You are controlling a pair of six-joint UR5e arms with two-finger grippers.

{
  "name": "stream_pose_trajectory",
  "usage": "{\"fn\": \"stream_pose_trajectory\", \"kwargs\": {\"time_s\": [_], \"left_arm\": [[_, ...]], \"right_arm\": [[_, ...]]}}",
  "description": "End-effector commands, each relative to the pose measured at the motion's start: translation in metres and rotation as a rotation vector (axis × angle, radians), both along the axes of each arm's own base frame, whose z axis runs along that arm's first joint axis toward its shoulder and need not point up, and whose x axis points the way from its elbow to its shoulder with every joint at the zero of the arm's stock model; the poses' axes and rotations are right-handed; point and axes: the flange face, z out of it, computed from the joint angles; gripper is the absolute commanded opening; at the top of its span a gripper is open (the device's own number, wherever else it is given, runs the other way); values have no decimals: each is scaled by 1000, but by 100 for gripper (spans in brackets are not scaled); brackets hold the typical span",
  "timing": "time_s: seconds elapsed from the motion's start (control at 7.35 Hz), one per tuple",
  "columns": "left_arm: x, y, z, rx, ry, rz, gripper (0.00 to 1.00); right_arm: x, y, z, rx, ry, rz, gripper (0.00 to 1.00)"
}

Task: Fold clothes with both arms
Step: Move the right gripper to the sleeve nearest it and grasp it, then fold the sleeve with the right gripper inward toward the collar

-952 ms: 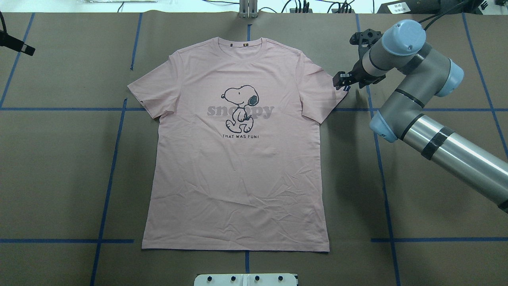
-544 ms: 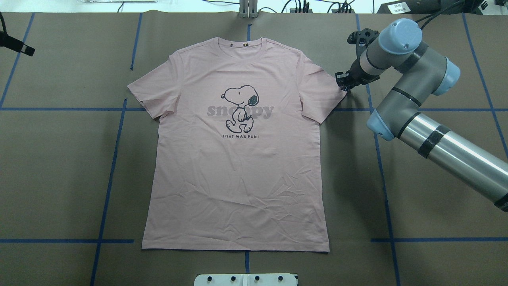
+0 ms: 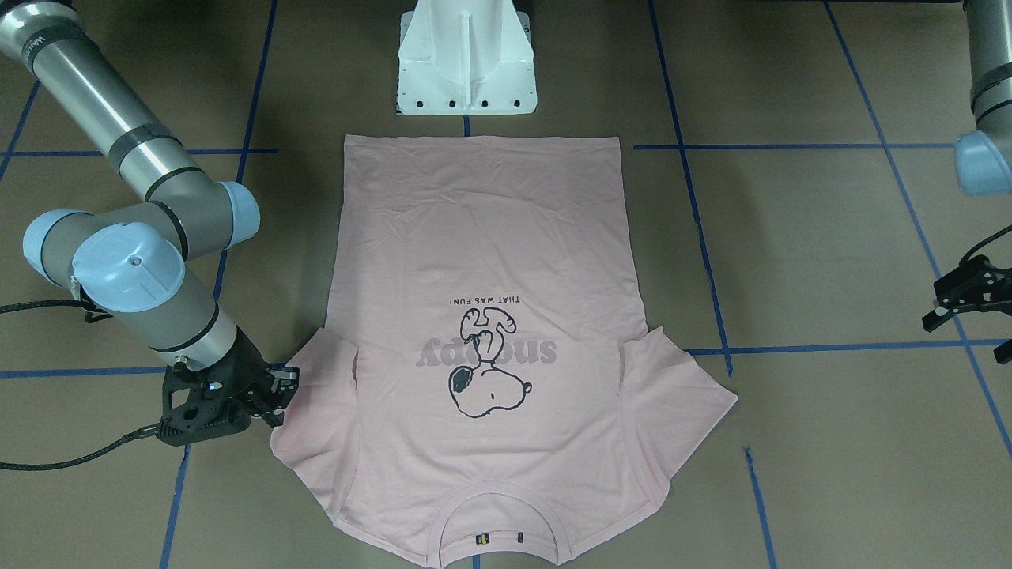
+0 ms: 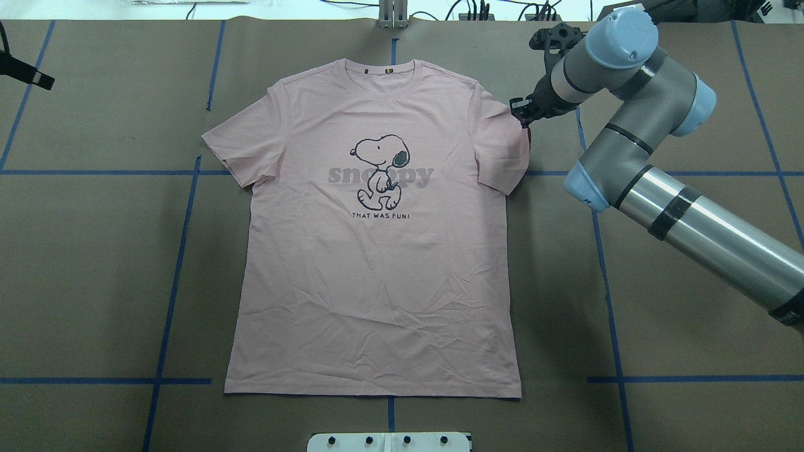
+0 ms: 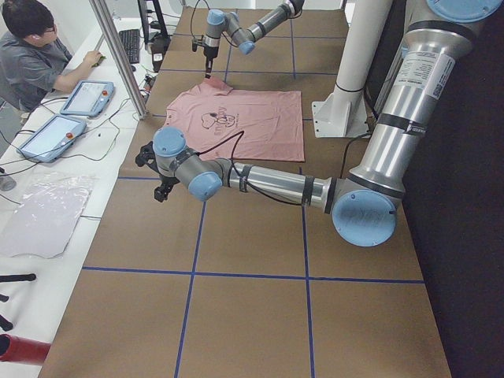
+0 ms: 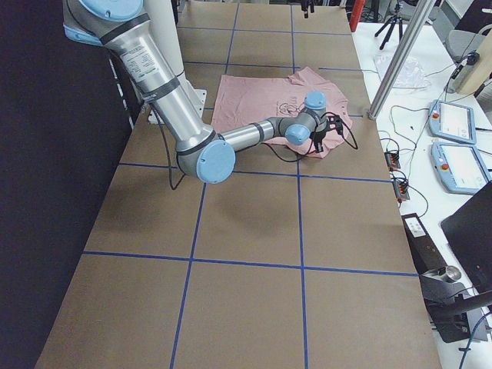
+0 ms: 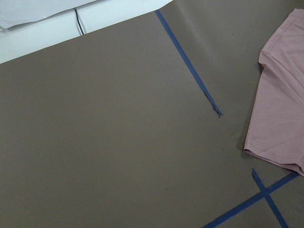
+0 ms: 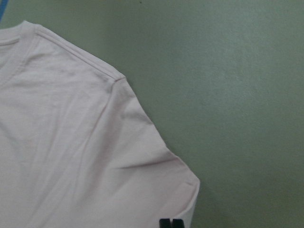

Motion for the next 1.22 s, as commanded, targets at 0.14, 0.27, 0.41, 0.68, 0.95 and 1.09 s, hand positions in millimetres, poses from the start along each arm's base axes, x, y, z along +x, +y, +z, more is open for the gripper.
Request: {"fn": "stream_pose_trajectory", "kwargs": {"time_s": [0.14, 0.27, 0.41, 0.68, 0.95, 1.09], "left_arm": [[0, 1, 2, -1, -1, 2, 99], [0, 2, 3, 2, 1, 1, 99], [-2, 3, 1, 4, 2, -1, 99], [0, 1, 1, 3, 1, -2, 99], [0, 1, -1, 6, 3, -1, 99], [1, 0, -3, 8, 3, -1, 100]], "right_arm": [[-70, 13, -89, 52, -55, -7, 0], [-86, 0, -109, 68, -41, 16, 0], [-103, -8, -122, 74, -25, 27, 0], [-112, -13, -127, 86, -6, 51, 0], [-115, -14, -124, 101, 11, 76, 99], [-118, -12, -124, 101, 12, 74, 100]]}}
